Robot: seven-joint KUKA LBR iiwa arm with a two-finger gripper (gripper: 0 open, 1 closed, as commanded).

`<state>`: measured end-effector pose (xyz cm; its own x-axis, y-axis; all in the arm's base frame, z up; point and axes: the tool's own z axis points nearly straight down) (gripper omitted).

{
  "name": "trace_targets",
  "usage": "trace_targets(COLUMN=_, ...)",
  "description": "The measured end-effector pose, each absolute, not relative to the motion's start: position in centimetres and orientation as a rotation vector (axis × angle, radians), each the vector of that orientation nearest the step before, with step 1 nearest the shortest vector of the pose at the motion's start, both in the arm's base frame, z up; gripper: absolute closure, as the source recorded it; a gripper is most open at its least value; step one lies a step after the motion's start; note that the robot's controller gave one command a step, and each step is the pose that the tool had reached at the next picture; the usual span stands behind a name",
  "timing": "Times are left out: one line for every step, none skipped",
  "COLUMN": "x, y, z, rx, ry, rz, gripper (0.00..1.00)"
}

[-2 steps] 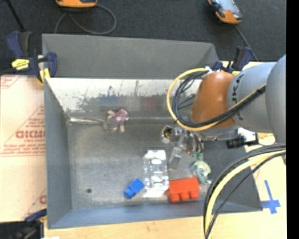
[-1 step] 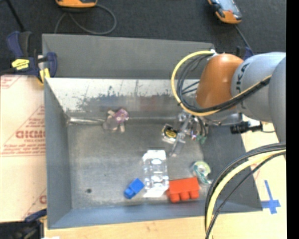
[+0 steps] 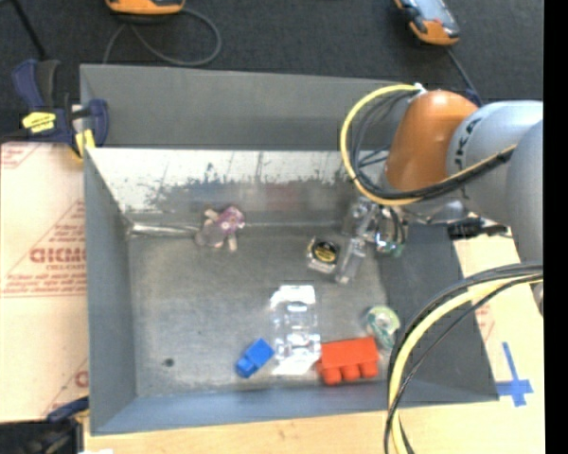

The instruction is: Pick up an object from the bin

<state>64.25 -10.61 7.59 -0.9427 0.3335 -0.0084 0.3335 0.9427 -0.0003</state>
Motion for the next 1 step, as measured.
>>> trace_targets(x=64.85, y=-13.59, z=7.12, rx=0.606, ry=3.076, rz=0.0, gripper=0.0)
